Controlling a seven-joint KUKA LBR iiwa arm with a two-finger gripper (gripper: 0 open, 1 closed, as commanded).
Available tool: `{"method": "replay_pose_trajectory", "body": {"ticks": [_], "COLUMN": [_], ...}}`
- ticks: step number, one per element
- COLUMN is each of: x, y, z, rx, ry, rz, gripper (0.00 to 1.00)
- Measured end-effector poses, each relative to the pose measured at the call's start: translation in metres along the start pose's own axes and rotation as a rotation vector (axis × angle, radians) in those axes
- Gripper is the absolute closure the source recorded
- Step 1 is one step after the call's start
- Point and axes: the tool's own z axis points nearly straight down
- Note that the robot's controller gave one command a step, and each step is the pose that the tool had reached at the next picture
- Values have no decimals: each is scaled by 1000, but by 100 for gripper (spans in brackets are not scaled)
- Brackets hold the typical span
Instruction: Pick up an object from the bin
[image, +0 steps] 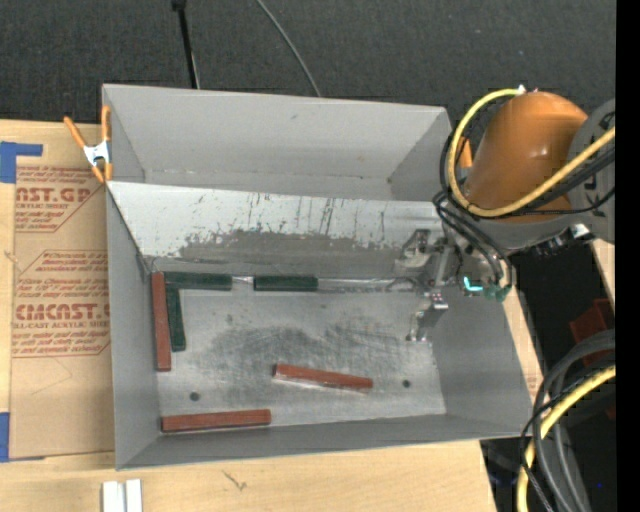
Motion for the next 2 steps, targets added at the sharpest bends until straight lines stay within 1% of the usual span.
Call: {"method": "replay_pose_trajectory", "body": {"ticks": [1, 2], "x": [-2, 21], "y": [0, 10], "z": [-4, 52], "rx": [1, 0], "ry": [-8, -12], "rz": [-1, 50], "gripper": [0, 0]}}
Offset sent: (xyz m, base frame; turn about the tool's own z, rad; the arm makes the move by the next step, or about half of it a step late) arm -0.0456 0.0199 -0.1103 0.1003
